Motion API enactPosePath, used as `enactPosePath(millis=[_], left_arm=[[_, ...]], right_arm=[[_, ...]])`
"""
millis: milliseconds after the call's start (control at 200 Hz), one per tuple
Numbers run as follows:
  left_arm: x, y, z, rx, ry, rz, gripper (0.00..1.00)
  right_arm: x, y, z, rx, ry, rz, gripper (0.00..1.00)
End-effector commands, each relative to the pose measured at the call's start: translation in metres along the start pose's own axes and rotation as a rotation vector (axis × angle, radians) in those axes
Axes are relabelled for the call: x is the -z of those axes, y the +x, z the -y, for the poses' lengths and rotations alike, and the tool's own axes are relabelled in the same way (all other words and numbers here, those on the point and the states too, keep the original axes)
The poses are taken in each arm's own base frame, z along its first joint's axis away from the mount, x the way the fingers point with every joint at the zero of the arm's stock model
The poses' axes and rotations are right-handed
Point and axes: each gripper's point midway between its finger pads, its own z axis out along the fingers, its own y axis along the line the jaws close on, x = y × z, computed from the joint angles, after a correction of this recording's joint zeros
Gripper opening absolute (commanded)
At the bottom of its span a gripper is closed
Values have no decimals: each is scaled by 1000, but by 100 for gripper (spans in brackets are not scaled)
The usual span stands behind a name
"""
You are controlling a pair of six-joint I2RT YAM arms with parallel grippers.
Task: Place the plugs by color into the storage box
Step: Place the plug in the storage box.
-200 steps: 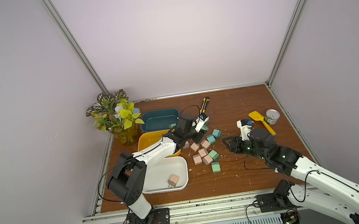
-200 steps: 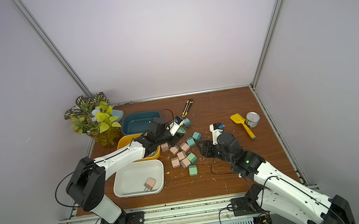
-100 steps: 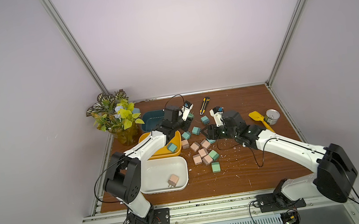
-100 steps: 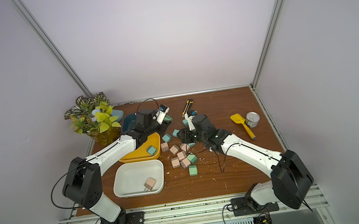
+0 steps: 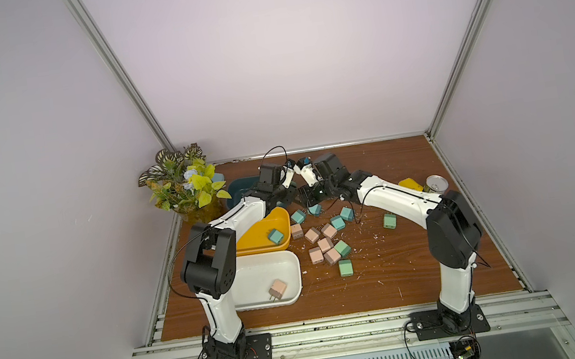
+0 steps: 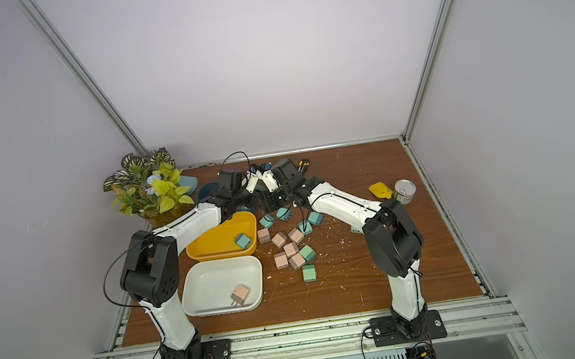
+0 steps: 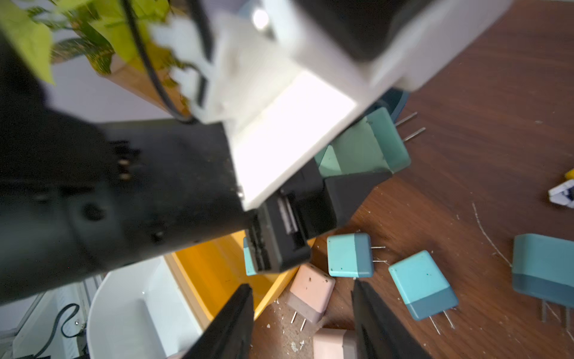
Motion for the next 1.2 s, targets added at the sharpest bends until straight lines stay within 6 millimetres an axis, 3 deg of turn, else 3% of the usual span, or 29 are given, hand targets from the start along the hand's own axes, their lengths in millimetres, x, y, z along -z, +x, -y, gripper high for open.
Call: enactPosePath(millis=[0, 210, 525, 635, 746, 821, 971, 1196], left_arm=[[7, -5, -12, 29, -26, 17, 28], [11, 2, -34, 78, -33, 17, 28], [7, 23, -89, 212, -75, 38, 30], [-1, 30, -90, 224, -43, 16, 37], [-1, 24, -87, 227, -21, 42, 56], [1, 25, -87, 228, -25, 50, 62], [9, 17, -87, 227, -27, 73, 64], [43, -25, -81, 271, 31, 208, 61]], right_arm=[[4, -6, -12, 49, -74, -7, 55], [11, -17, -10, 59, -81, 50, 54], [7, -17, 6, -12, -72, 58, 54], [5, -18, 6, -35, -82, 59, 54], [8, -23, 4, -43, -87, 67, 54], [12, -28, 2, -44, -81, 71, 54], [25, -33, 0, -63, -67, 96, 54], [58, -36, -12, -127, -81, 144, 54]])
